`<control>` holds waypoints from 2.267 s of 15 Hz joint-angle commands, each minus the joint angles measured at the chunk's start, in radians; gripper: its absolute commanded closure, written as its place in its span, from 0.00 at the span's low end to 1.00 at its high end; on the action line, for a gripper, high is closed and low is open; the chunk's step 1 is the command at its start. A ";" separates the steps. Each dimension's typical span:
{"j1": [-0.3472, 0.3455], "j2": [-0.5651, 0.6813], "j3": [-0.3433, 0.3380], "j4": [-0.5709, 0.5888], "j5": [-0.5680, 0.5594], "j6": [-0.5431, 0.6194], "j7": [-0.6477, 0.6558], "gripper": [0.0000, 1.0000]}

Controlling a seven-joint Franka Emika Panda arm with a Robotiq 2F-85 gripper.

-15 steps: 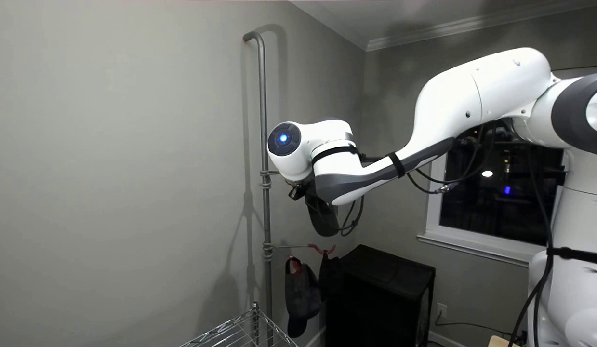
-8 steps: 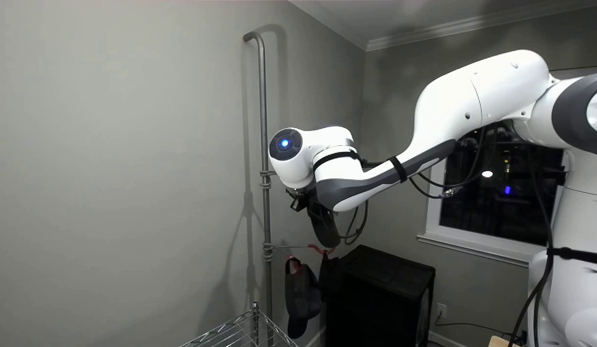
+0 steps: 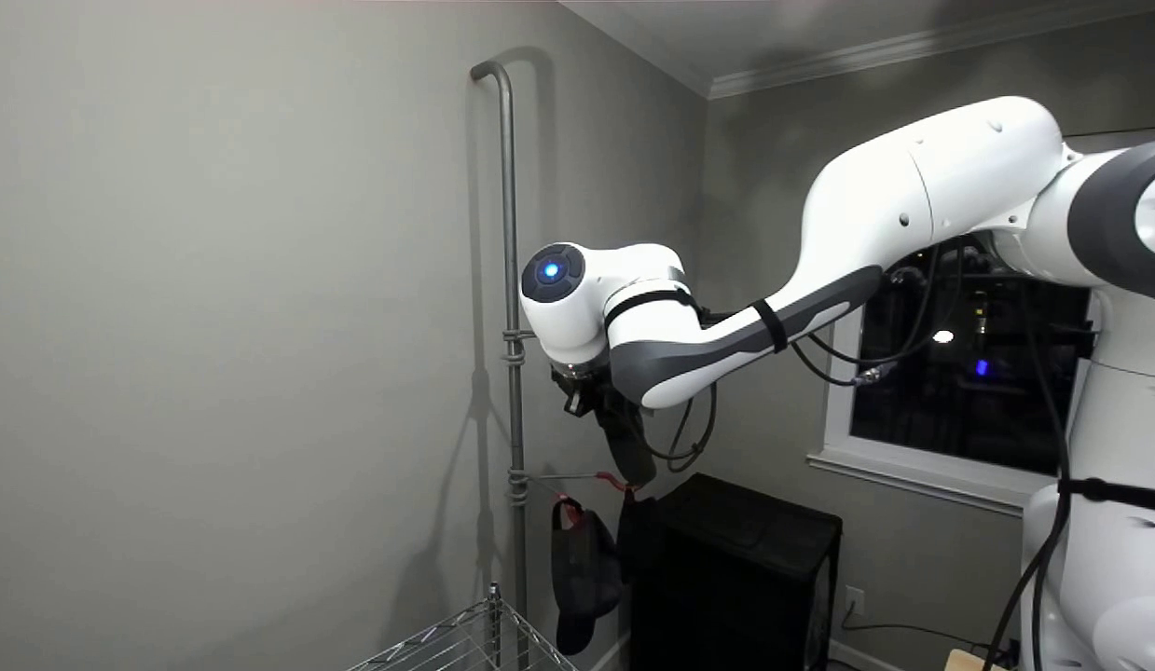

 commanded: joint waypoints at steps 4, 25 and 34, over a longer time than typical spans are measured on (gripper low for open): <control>-0.014 -0.029 0.000 -0.024 0.057 0.025 -0.065 0.42; -0.090 -0.433 -0.017 -0.464 0.432 0.303 0.004 0.00; -0.197 -0.647 0.034 -0.607 0.417 0.409 0.085 0.00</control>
